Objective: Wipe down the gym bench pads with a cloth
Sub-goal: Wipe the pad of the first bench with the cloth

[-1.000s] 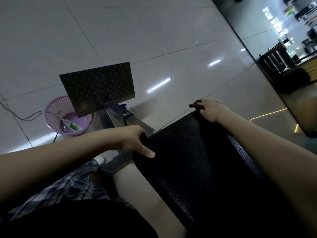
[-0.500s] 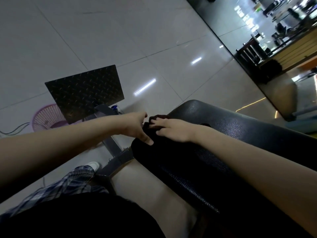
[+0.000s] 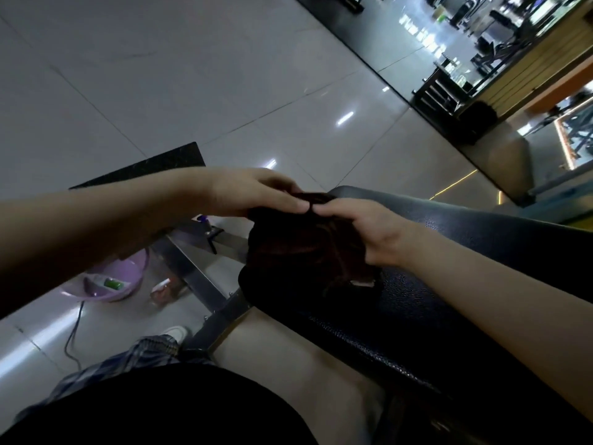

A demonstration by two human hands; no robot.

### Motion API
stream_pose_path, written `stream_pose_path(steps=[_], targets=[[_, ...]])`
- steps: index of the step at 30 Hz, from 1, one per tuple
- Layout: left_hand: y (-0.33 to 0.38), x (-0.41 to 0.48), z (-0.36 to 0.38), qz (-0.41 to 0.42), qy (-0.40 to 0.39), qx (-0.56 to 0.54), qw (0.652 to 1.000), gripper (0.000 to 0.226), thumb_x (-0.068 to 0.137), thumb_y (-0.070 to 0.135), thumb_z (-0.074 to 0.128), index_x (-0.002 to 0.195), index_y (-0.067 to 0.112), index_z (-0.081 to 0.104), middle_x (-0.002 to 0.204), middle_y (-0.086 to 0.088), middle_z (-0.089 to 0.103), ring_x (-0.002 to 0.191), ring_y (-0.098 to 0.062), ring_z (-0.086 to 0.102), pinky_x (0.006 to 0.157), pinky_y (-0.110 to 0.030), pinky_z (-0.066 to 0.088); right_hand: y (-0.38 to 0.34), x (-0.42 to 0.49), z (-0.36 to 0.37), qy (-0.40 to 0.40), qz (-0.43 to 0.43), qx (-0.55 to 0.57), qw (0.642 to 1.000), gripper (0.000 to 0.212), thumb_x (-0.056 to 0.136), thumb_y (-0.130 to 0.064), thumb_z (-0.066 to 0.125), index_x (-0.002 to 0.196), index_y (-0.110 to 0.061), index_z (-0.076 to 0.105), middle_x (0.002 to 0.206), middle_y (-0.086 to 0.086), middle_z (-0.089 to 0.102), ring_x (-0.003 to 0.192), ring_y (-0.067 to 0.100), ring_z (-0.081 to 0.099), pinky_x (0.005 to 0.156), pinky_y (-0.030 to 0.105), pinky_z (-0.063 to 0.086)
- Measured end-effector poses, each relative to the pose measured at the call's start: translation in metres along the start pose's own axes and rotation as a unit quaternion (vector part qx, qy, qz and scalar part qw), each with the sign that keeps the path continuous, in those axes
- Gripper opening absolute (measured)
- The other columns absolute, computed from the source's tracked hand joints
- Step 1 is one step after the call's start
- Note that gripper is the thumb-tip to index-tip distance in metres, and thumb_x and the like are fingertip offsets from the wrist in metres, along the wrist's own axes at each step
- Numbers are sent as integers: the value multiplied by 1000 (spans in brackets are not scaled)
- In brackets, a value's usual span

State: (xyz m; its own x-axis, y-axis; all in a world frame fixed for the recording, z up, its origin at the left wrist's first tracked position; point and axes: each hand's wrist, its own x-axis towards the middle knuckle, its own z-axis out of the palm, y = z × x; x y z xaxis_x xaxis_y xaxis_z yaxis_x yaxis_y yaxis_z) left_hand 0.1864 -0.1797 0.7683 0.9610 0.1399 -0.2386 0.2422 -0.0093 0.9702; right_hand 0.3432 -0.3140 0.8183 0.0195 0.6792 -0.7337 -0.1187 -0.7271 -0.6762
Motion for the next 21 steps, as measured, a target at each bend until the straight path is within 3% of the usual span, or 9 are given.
stream_pose_path(steps=[3,6,9,12,14,16,18,21], targets=[[17,10,-12,18,-58,-95,994,79,56,60,84,117,14,62,115,-7,68,106,-24,65,87,-35,56,-15,-21,-9,24,-38,67,997,43,79,-23,56,117,-4,63,107,14,68,101,29,63,103,44,43],[30,25,-16,15,-103,-120,987,88,47,41,94,122,12,59,122,-12,66,112,-27,64,90,-38,55,-30,-41,-16,74,-61,117,989,44,75,-19,55,116,-4,62,104,14,67,96,28,64,96,40,48],[46,45,-9,11,-103,-122,987,56,69,19,84,118,6,61,111,-15,70,100,-26,69,78,-31,59,-41,-56,-25,121,-97,150,977,50,71,-11,57,119,0,58,107,17,66,96,29,64,96,42,50],[62,63,1,33,-103,-132,985,27,86,16,59,106,0,61,94,-11,70,85,-19,69,72,-25,59,-46,-70,-34,174,-117,173,962,32,82,-5,52,112,0,58,97,15,66,86,25,66,86,37,54],[72,72,6,45,-100,-167,980,20,84,19,54,96,5,62,84,-6,70,75,-13,69,65,-21,57,-47,-76,-43,226,-145,190,944,28,96,-1,38,119,2,53,96,17,63,77,22,67,71,34,58],[82,82,10,62,-106,-204,971,19,84,20,51,94,9,64,84,-4,71,74,-12,70,62,-21,57,-44,-85,-52,275,-164,186,929,30,99,2,33,126,4,48,99,19,62,74,23,68,62,34,60],[91,93,12,63,-114,-214,968,19,86,19,50,96,12,64,81,-3,71,70,-10,69,58,-21,57,-39,-96,-58,314,-159,174,920,24,98,4,37,118,3,51,99,19,62,74,24,68,60,38,60],[108,120,11,28,-71,-185,980,12,92,21,52,96,13,61,73,-1,66,57,-9,65,45,-18,52,-35,-116,-64,357,-153,146,910,13,97,4,41,101,-2,51,95,19,63,80,29,68,70,44,58]])
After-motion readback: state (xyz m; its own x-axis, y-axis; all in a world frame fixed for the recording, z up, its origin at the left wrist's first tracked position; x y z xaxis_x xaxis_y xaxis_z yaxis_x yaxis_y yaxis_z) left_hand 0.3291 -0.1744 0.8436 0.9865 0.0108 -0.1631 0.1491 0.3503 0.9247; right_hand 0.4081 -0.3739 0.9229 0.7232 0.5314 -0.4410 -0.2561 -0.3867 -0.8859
